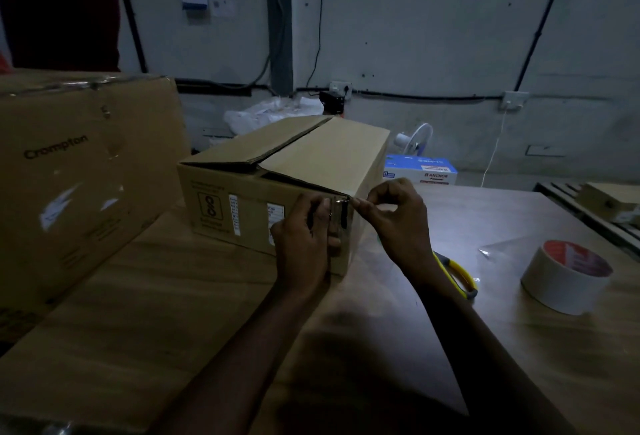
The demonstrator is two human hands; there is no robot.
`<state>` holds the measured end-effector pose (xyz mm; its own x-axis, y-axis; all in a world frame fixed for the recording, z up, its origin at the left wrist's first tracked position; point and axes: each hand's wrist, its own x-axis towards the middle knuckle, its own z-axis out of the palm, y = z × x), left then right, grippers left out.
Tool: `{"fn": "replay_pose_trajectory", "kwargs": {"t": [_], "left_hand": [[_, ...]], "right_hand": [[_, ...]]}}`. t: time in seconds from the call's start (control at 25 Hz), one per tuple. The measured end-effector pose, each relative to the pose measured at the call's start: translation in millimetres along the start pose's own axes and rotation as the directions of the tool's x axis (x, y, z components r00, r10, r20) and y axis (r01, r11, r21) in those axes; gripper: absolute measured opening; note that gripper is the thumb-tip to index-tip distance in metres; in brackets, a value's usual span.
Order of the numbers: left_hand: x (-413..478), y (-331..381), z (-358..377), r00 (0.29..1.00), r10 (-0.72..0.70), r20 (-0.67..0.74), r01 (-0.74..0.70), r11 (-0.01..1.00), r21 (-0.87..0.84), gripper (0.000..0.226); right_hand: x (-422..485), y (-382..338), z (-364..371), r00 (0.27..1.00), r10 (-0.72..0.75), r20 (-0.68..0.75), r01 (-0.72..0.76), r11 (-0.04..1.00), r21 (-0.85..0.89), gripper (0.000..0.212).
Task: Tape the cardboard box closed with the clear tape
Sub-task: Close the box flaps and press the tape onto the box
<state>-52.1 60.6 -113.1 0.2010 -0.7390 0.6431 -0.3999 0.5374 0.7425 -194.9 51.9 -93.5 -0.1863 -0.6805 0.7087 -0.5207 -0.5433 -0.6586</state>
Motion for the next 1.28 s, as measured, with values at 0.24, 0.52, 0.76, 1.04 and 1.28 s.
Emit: {"fn": "replay_pose_trajectory", "kwargs": {"t": [0.24, 0.52, 0.76, 1.04, 1.28], "left_hand": [[5, -6, -1, 1.000, 0.000, -0.010, 0.000, 1.000, -0.018, 0.013], [4, -3, 0, 0.998, -0.028, 0.057, 0.025, 0.998, 0.053, 0.022], [8, -9, 5, 0.999, 0.000, 0.038, -0.004, 0.996, 0.084, 0.019], [7, -12, 7, 0.999, -0.015, 0.051, 0.007, 0.989, 0.149, 0.021], [7, -7, 6, 1.000, -0.021, 0.020, 0.017, 0.986, 0.166, 0.021]], "right_hand": [[0, -10, 7, 0.997, -0.033, 0.071, 0.023, 0.990, 0.136, 0.026], [0, -7, 6, 0.995, -0.013, 0.095, -0.006, 0.980, 0.198, 0.027], [-1, -4, 5, 0.997, -0.017, 0.081, 0.001, 0.981, 0.194, 0.022], [-2, -3, 6, 0.997, -0.014, 0.077, -0.003, 0.978, 0.208, 0.033], [-2, -3, 6, 0.998, 0.000, 0.068, -0.013, 0.981, 0.195, 0.032]]}}
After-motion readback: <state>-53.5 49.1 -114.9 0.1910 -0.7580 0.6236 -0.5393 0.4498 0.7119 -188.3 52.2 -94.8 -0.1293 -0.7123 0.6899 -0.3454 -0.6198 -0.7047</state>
